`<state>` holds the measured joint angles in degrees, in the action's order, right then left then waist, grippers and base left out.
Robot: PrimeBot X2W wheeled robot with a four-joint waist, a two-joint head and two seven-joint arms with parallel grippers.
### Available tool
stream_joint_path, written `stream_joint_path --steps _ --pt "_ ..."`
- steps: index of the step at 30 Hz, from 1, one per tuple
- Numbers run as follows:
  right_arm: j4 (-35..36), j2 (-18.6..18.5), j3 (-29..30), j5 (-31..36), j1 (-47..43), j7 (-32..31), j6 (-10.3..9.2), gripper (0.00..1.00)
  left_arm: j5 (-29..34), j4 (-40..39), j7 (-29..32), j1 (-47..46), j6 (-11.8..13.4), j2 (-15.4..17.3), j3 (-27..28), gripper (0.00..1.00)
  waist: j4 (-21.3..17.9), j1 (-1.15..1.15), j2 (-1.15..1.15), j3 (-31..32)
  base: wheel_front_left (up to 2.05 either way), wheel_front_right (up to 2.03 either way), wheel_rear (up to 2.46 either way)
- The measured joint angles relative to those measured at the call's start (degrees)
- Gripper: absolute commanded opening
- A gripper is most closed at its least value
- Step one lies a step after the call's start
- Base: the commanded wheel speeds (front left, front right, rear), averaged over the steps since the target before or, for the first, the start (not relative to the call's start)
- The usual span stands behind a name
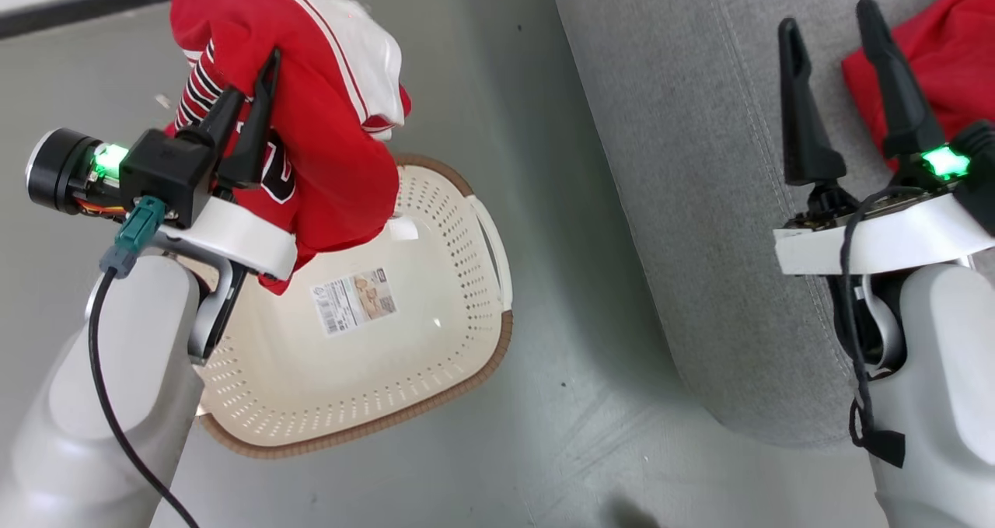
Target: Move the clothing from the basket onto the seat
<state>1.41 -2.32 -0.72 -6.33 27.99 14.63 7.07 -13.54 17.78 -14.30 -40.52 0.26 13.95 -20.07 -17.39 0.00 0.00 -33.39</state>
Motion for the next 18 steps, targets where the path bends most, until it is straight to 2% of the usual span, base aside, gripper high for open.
stream_joint_path --steps 10,18 --pt "-2.9 -1.7 -4.0 2.4 -3.2 0.0 0.0 1.0 -0.6 -2.4 2.1 1.3 -3.5 1.6 -1.9 0.0 2.6 0.0 0.0 6.8 0.0 0.0 0.0" --pt "-5.7 -3.7 -8.3 2.8 -5.9 0.0 0.01 1.0 -2.1 -4.4 4.6 1.6 -4.6 0.3 -3.9 0.0 4.3 0.0 0.0 11.7 0.0 0.0 0.0"
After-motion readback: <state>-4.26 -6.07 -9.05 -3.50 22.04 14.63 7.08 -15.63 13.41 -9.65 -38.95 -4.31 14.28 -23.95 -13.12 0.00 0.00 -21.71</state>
